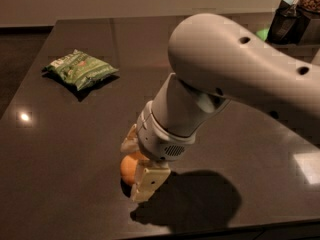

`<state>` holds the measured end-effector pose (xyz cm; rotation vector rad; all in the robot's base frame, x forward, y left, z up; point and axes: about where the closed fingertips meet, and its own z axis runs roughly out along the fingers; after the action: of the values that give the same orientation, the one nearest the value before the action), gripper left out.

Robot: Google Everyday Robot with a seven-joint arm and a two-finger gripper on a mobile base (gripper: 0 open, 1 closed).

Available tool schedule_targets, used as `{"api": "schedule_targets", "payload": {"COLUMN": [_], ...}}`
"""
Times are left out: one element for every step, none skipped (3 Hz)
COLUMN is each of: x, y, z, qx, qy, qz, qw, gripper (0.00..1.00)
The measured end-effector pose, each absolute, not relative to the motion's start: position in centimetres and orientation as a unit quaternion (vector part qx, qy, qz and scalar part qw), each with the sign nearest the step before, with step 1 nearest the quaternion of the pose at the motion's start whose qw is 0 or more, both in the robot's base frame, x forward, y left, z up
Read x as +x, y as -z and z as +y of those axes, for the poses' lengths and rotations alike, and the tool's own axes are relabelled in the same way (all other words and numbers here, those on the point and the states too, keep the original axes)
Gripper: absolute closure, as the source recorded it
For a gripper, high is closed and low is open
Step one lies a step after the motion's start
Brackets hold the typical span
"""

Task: Pick orange

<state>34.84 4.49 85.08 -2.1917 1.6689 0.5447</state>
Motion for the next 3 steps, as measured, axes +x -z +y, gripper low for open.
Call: {"api": "schedule_targets", "payload": {"x": [35.3,36.6,37.7], "y": [-85.2,-87.6,-91.7], "z": [4.2,2.9,1.6], "qx": [-0.764,-0.749,-0.740], "qy": [-0.193,-0.194,-0.203], "qz": [0.592,0.606,0.607], "qw": [0.170,0.183,0.207], "gripper": [0.58,0.90,1.00]}}
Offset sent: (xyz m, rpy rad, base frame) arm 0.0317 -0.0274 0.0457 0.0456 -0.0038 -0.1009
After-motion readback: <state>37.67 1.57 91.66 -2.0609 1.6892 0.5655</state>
